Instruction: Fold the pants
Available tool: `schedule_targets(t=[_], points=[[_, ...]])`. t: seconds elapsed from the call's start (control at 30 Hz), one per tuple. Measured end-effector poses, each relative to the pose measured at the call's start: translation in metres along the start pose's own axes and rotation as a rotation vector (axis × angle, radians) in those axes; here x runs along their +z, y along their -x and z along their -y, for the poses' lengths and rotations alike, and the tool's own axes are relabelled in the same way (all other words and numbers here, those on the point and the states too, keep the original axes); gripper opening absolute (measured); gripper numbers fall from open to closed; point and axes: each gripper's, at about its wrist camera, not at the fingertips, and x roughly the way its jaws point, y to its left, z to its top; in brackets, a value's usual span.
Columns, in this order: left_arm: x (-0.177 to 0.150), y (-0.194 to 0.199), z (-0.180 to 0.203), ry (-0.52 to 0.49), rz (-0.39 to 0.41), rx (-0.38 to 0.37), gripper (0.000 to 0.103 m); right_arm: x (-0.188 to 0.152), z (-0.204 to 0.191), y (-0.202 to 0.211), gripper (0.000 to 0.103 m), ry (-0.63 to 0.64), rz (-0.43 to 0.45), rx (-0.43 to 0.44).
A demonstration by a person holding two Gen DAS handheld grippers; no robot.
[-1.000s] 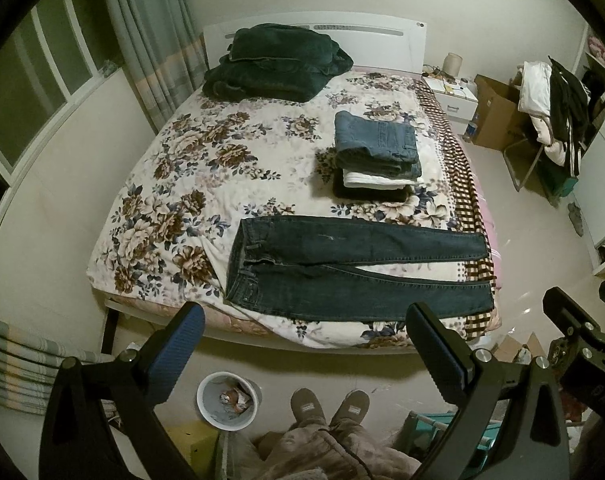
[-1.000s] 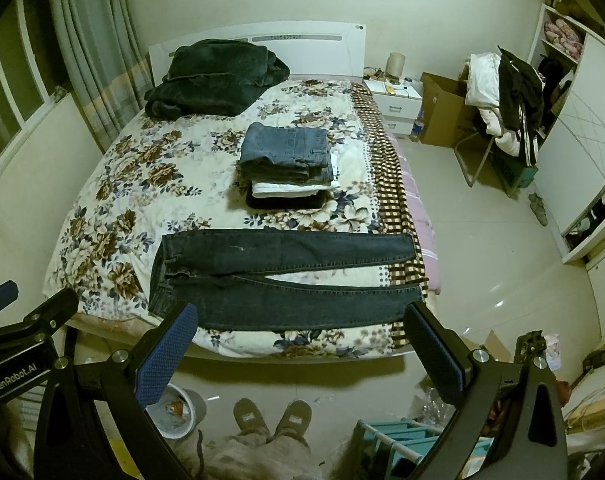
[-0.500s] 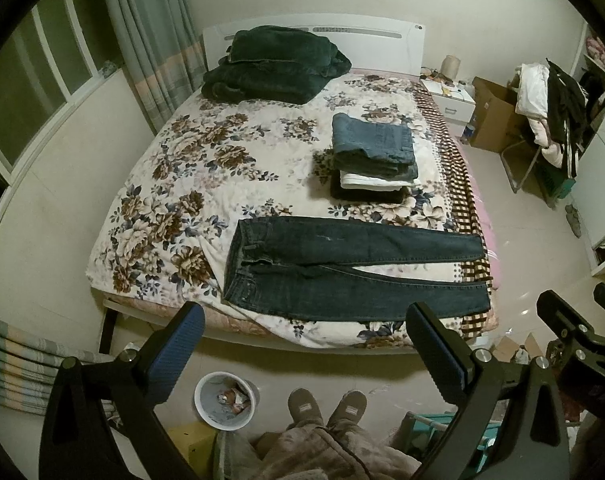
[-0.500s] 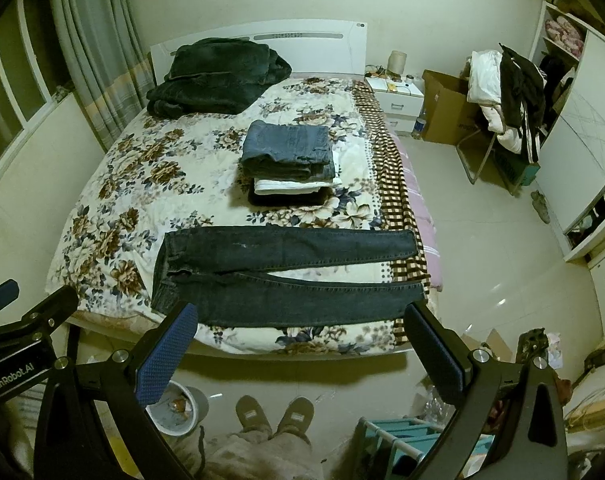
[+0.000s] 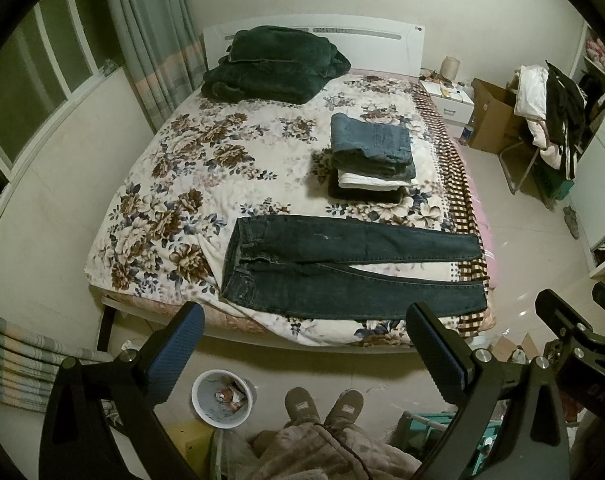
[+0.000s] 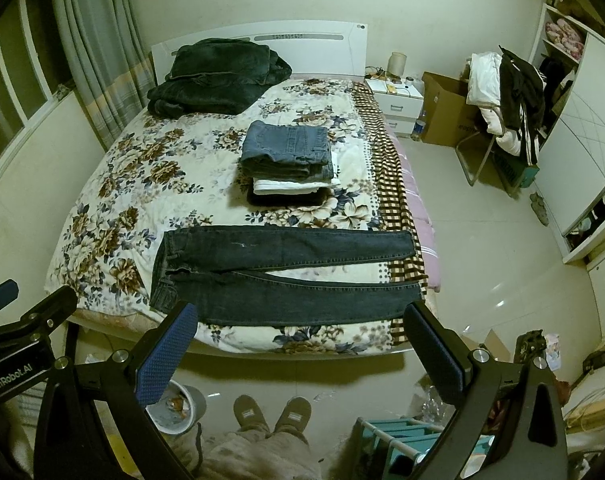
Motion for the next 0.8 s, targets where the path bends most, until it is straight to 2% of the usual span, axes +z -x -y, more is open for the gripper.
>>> schedule_targets(t=[0.57, 0.7, 0.8], points=[[0.000, -0.002, 0.006, 0.014, 0.008, 0.015, 0.103, -0.007, 0.016, -0.005, 0.103, -0.001, -0.012, 0.010], [0.008, -0.015, 0.017, 0.048, 0.035, 0.035, 0.103, -0.003, 0.027, -0.022, 0.103, -0.014, -0.003, -0.003], [0.020, -0.039, 0.024, 0.051, 0.049, 0.054, 0.103, 0.004, 0.036, -0.050, 0.103, -0.023, -0.005, -0.003]])
